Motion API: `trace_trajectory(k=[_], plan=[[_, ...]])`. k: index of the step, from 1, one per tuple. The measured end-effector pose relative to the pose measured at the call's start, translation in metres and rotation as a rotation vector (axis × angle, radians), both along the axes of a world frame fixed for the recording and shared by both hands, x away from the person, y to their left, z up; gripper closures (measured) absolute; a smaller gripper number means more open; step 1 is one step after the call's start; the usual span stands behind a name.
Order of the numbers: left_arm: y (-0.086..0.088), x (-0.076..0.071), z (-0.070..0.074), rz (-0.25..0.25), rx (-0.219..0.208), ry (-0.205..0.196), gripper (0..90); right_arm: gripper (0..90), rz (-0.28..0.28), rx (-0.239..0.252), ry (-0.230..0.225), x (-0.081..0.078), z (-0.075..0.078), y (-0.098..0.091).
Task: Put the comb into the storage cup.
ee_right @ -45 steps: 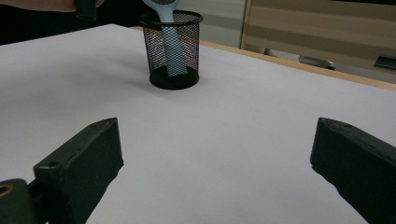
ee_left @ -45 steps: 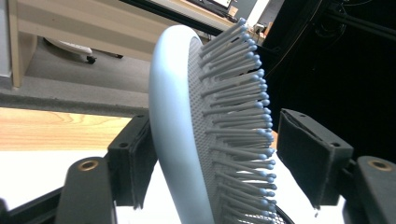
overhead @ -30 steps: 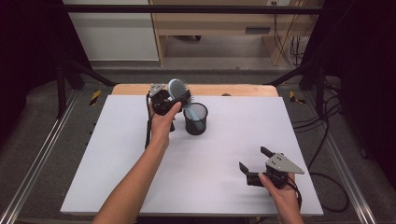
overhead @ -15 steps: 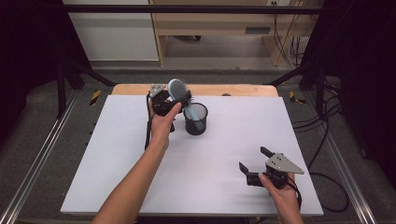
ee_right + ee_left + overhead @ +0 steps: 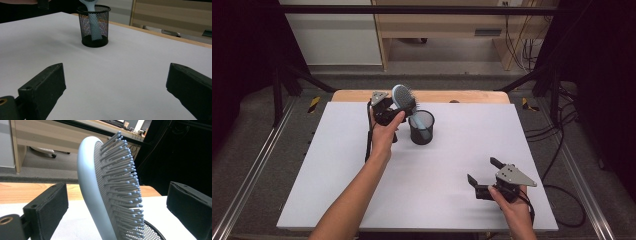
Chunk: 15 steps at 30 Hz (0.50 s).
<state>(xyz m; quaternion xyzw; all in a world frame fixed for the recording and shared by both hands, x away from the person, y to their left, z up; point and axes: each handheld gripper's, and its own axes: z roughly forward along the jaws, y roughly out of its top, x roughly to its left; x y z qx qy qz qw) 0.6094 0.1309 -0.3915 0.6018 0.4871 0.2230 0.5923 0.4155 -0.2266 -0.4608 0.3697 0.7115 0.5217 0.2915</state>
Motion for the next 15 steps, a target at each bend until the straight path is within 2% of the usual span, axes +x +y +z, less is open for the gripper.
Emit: trace_trajectory(k=[10, 15], plan=[[0.0054, -0.0058, 0.0004, -0.006, 0.007, -0.001, 3.7, 2.5, 0.005, -0.002, 0.000, 0.0002, -0.0002, 0.0013], [0.0073, -0.0101, 0.0012, -0.017, 0.028, -0.005, 3.6, 2.5, 0.006, -0.003, 0.004, 0.0002, -0.0005, 0.0029]])
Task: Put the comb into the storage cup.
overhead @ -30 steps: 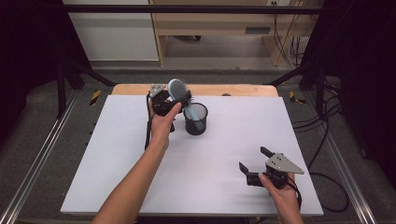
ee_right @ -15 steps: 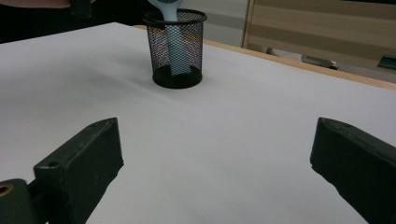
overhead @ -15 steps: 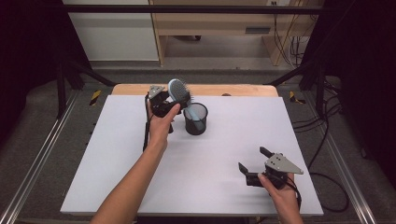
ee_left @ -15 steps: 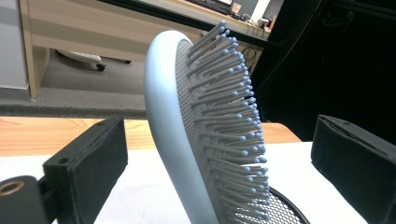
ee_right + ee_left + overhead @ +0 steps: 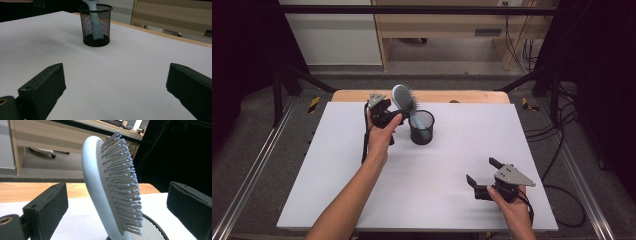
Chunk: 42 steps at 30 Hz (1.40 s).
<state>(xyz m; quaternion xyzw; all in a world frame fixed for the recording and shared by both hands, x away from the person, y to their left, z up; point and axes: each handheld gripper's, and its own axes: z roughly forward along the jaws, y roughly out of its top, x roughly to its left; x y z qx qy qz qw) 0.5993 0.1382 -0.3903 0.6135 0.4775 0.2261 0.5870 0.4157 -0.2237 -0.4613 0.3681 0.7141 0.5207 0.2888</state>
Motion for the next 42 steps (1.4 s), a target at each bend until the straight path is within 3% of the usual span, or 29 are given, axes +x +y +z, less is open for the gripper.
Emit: trace_trajectory(k=[32, 42], plan=[[0.019, -0.032, -0.002, -0.015, 0.042, -0.007, 3.4, 2.6, 0.025, -0.024, 0.000, -0.001, -0.001, 0.008], [0.021, -0.042, 0.003, -0.032, 0.070, -0.030, 3.2, 2.7, 0.026, -0.024, -0.001, 0.000, 0.000, 0.008]])
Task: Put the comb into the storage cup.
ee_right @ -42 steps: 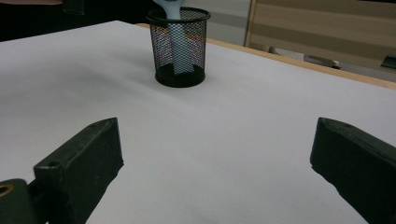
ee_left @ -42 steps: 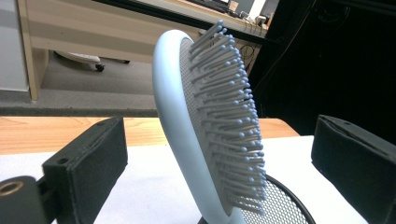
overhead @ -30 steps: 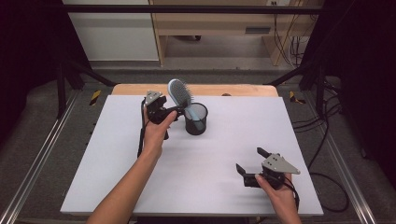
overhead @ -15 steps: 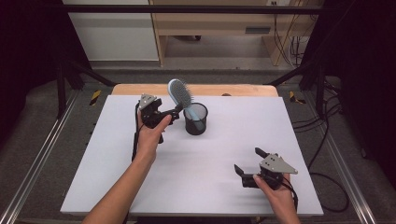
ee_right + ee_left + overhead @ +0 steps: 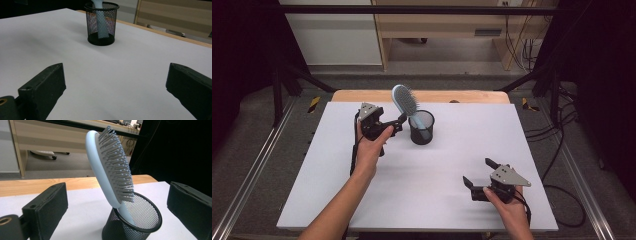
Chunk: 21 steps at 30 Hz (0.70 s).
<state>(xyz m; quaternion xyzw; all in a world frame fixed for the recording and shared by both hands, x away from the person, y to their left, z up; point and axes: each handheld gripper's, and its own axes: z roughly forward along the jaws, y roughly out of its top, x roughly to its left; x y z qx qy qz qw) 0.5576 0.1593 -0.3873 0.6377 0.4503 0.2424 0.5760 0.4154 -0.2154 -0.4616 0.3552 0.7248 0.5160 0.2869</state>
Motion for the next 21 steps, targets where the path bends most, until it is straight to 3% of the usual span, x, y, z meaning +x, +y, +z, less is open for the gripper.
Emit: trace_trajectory(k=[21], plan=[[0.021, -0.025, 0.010, -0.003, 0.011, -0.033, 2.9, 2.6, -0.002, 0.005, 0.000, 0.000, 0.000, 0.000]])
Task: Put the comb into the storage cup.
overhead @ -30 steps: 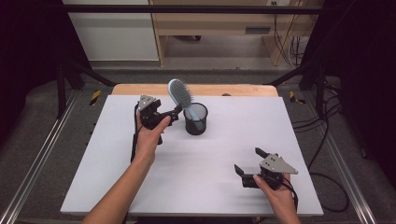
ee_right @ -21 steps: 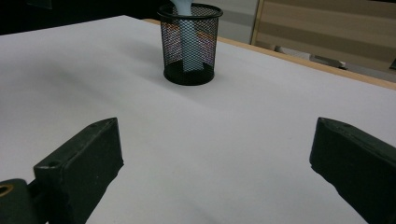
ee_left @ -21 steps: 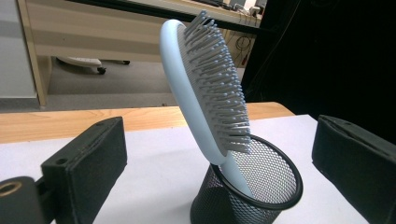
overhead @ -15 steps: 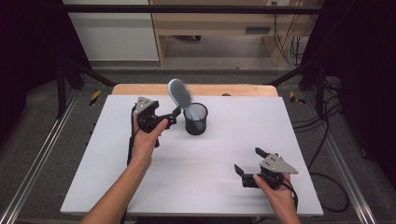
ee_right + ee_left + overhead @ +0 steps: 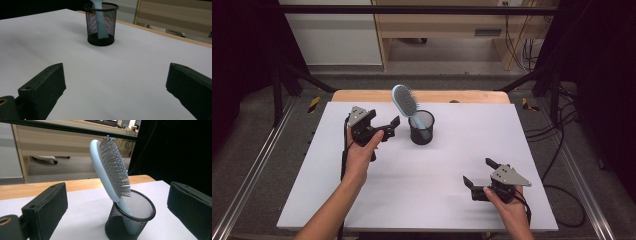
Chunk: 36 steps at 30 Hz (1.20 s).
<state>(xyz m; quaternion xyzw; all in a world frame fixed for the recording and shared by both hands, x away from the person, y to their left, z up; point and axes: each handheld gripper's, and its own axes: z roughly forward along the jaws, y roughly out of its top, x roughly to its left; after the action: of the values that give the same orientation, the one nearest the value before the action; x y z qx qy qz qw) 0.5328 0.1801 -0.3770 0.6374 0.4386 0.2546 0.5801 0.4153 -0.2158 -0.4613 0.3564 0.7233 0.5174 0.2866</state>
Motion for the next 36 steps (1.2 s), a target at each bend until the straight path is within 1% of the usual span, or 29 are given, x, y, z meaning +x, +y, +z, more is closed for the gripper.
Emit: trace_trajectory(k=[15, 18, 20, 22, 25, 27, 33, 36], plan=[[0.027, -0.013, 0.005, 0.024, 0.022, -0.031, 2.9, 2.6, -0.001, -0.002, 0.000, 0.000, 0.000, 0.000], [0.033, -0.015, 0.004, 0.031, 0.040, -0.038, 2.9, 2.6, -0.001, -0.002, 0.000, 0.000, 0.000, 0.000], [0.037, -0.018, 0.004, 0.029, 0.060, -0.049, 2.9, 2.6, 0.000, -0.002, 0.001, 0.000, 0.000, 0.000], [0.040, -0.020, 0.003, 0.022, 0.069, -0.060, 2.4, 2.6, 0.001, -0.004, 0.002, 0.000, 0.000, 0.000], [0.046, -0.024, 0.000, 0.014, 0.067, -0.066, 2.3, 2.6, 0.000, -0.004, 0.004, 0.000, 0.000, 0.000], [0.050, -0.026, -0.002, 0.016, 0.075, -0.067, 2.2, 2.6, -0.001, -0.004, 0.003, 0.000, 0.000, 0.000], [0.061, -0.034, -0.008, 0.023, 0.081, -0.078, 2.2, 2.6, -0.001, -0.005, 0.002, -0.001, 0.000, 0.000], [0.065, -0.039, -0.010, 0.025, 0.098, -0.085, 2.3, 2.6, -0.002, -0.006, 0.004, -0.001, 0.000, 0.000]])
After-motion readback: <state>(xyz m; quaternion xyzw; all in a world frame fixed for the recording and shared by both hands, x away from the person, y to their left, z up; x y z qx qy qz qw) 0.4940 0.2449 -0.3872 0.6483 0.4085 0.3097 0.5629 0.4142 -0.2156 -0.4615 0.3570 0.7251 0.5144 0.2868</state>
